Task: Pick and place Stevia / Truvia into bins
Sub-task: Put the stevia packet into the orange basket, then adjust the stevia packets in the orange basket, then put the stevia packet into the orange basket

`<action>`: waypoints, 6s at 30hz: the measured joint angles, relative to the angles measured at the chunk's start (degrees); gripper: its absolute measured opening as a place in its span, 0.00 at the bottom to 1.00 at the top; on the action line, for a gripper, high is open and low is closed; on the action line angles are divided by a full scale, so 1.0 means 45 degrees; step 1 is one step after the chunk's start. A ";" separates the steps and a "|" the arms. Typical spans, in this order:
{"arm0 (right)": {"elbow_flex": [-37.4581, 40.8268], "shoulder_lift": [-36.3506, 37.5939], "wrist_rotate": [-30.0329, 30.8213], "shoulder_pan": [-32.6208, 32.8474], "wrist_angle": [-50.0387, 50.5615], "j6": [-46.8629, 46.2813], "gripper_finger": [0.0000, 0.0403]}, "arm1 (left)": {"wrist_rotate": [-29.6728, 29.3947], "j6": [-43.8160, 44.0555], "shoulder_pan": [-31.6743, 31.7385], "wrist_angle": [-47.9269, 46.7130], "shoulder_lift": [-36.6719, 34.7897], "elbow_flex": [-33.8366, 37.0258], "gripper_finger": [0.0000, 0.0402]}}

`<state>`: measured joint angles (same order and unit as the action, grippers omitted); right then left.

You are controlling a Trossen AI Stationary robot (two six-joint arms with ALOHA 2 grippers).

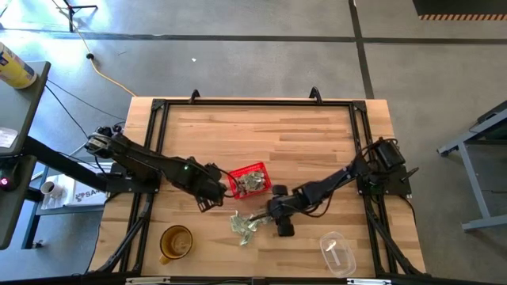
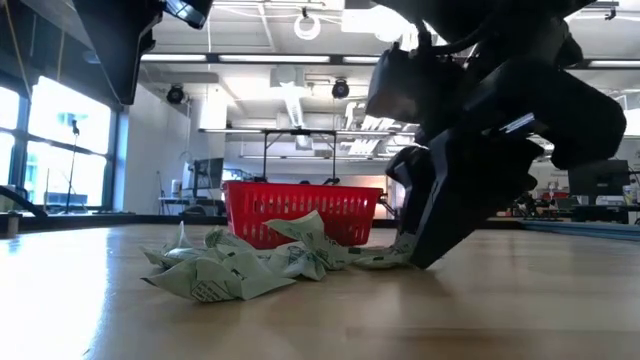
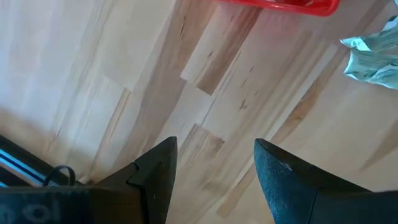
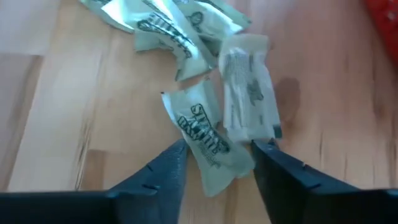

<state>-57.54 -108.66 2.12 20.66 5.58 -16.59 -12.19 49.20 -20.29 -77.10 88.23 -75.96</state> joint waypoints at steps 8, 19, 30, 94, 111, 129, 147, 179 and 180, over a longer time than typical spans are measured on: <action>-0.1290 0.0055 -0.0505 0.0079 0.2914 -0.1986 0.11 | 0.0000 0.0041 0.0000 0.0084 0.0000 0.0000 0.62; -0.3226 0.1591 0.3429 -0.1650 0.4607 0.0436 0.01 | 0.0028 0.0500 0.0000 0.1558 0.0005 0.0000 0.62; -0.3223 0.1212 -0.0677 -0.4158 0.4524 0.0421 0.36 | 0.1754 0.0976 0.0093 0.6513 0.0001 0.1799 0.62; -0.6714 -0.2039 -0.2188 -0.5016 0.6616 0.4222 0.01 | -0.2488 0.7982 -0.0913 0.0712 -0.2880 0.1559 0.62; -0.7082 -0.2787 -0.2494 -0.5051 0.5498 0.4152 0.01 | -0.2521 0.7644 -0.0913 0.0969 -0.2878 0.1559 0.62; -0.7125 0.0379 -0.0503 -0.4978 0.9178 0.2543 0.08 | -0.1583 0.3493 -0.0421 0.3458 -0.2878 0.2360 0.62; -0.4242 0.0701 0.0765 -0.0150 0.6840 -0.0956 0.63 | 0.2198 -0.4031 -0.0425 1.1393 -0.2880 0.6036 0.62; -0.1275 -0.0528 0.0839 -0.0019 0.1560 -0.1264 0.03 | 0.0596 -0.0935 -0.1326 1.3838 -0.1064 0.6203 0.62; -0.1252 -0.0401 0.1084 0.0056 0.1739 -0.1572 0.04 | 0.0613 -0.1159 -0.1331 1.4055 -0.0874 0.6203 0.62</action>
<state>-63.17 -110.46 7.00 20.91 13.41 -23.67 -9.43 43.99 -26.28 -13.85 84.29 -48.05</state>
